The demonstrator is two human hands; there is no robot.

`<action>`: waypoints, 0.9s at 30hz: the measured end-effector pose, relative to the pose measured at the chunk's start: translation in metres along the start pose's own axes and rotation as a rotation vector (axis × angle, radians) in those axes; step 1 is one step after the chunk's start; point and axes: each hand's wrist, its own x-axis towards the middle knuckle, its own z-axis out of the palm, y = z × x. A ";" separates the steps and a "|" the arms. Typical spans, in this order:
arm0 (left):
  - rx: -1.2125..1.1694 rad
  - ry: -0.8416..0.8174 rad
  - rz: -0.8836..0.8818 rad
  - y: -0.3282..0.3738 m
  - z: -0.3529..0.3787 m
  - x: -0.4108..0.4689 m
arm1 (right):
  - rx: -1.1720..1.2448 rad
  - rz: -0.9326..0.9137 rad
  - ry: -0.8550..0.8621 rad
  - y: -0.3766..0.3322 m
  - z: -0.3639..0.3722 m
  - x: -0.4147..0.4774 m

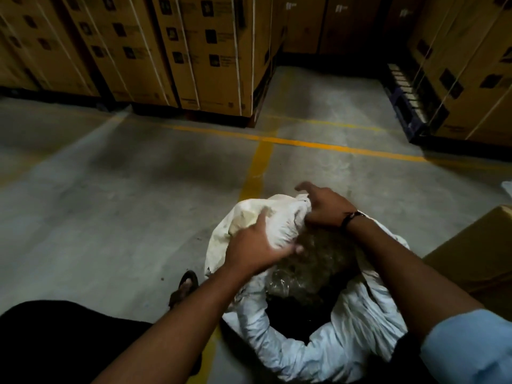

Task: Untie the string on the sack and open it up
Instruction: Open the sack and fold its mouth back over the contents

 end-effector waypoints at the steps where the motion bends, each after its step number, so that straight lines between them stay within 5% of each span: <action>1: 0.034 -0.083 -0.001 -0.003 0.004 -0.001 | 0.045 0.037 -0.076 0.001 -0.003 0.002; 4: -0.221 -0.166 -0.003 -0.012 0.006 0.003 | -0.123 0.029 -0.156 -0.002 0.000 -0.001; 9: -0.679 -0.311 -0.030 -0.011 -0.024 0.022 | -0.592 -0.491 0.149 -0.029 0.021 -0.022; 12: -0.876 -0.531 -0.075 -0.017 -0.036 0.025 | -0.534 -0.476 0.108 -0.035 0.029 -0.016; 14: -0.741 -0.524 -0.138 -0.015 -0.035 0.022 | -0.499 -0.359 0.009 -0.036 0.029 -0.013; 18: -0.084 -0.353 -0.300 0.014 -0.018 0.001 | -0.422 -0.132 -0.077 -0.032 0.027 -0.003; 21: -0.020 -0.179 -0.316 0.017 -0.003 -0.011 | -0.306 -0.055 -0.063 -0.027 0.020 0.002; 24: -0.412 -0.113 -0.318 0.008 0.003 -0.015 | -0.476 -0.244 0.089 -0.030 0.020 -0.005; 27: -0.810 -0.312 -0.325 -0.010 -0.016 -0.008 | -0.599 -0.603 0.187 -0.038 0.035 -0.019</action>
